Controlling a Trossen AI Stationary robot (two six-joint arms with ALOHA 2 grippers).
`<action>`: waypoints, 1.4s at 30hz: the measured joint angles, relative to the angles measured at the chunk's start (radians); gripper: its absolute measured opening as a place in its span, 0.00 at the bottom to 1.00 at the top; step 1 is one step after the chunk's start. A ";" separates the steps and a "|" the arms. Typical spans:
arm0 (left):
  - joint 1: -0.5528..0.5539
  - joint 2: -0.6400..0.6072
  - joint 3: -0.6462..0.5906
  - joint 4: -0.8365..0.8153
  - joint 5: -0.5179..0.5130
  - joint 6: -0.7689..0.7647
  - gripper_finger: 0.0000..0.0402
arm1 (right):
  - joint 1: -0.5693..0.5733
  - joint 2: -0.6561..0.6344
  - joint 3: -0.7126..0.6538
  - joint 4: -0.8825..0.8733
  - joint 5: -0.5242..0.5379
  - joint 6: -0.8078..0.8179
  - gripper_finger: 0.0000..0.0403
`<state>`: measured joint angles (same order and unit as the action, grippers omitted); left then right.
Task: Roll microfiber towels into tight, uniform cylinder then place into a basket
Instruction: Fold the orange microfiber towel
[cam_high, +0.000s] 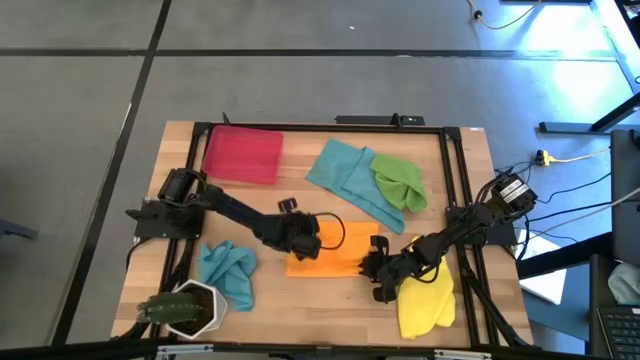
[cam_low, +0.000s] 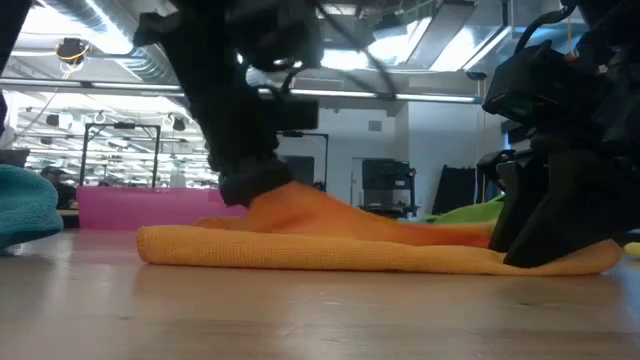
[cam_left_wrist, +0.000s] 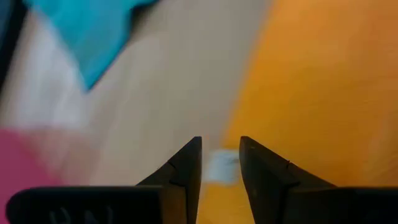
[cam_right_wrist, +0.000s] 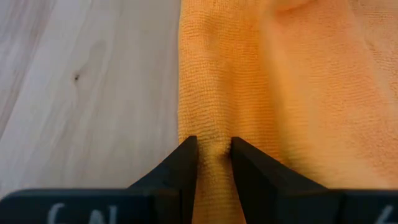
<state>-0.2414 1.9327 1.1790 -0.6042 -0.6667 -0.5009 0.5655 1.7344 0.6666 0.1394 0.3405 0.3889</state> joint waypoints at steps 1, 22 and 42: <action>0.009 0.000 0.000 -0.035 -0.013 -0.021 0.24 | 0.000 0.000 0.000 0.000 0.000 0.000 0.25; -0.223 -0.161 0.002 0.445 0.028 0.194 0.24 | 0.000 0.001 0.000 0.000 -0.003 0.000 0.25; -0.139 0.036 -0.002 0.384 0.243 0.141 0.24 | 0.000 0.002 -0.002 0.012 -0.003 -0.002 0.25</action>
<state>-0.3809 1.9686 1.1774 -0.2204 -0.4236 -0.3603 0.5655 1.7367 0.6651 0.1516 0.3374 0.3874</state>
